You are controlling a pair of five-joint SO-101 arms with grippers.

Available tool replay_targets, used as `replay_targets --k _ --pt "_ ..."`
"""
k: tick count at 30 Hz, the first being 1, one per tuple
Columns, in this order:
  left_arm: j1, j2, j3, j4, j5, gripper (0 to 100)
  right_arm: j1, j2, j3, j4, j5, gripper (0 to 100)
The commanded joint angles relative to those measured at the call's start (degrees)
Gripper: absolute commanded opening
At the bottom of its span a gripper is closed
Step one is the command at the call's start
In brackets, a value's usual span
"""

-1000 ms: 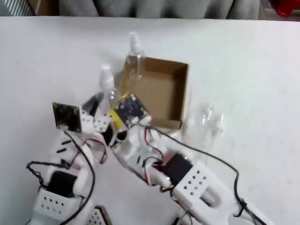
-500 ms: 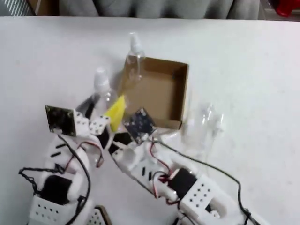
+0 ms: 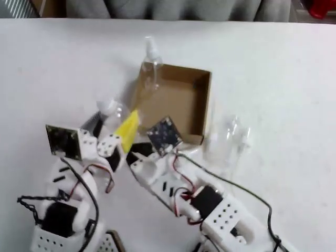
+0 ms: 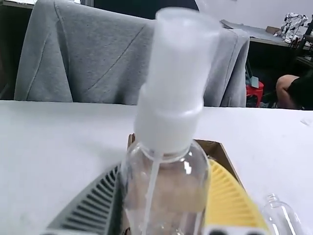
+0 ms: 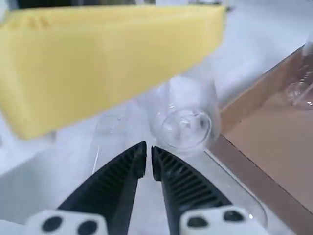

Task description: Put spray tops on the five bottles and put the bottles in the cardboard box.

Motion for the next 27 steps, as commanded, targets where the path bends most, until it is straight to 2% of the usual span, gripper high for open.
replay_targets --k 1,4,9,17,23,27 --pt "0.13 -0.84 -3.43 0.79 0.62 2 2.77 -1.45 -0.88 -0.57 -0.18 1.6" --pt "-0.13 -0.75 -1.49 -1.67 0.62 2 3.74 -1.54 -1.32 3.65 0.7 1.7" --pt "-0.22 -0.66 -0.09 -4.22 0.62 2 8.4 -1.54 -3.25 7.52 8.18 1.6" --pt "-0.22 1.89 0.53 -8.88 0.62 2 20.35 -1.45 -5.01 6.37 8.0 1.6" --pt "-0.22 12.44 0.44 -18.46 0.53 2 32.75 -0.84 -4.66 -1.1 -4.04 1.6" --pt "-0.22 18.86 0.53 -25.67 0.53 2 36.26 -0.84 -4.66 -1.63 -6.51 1.6"
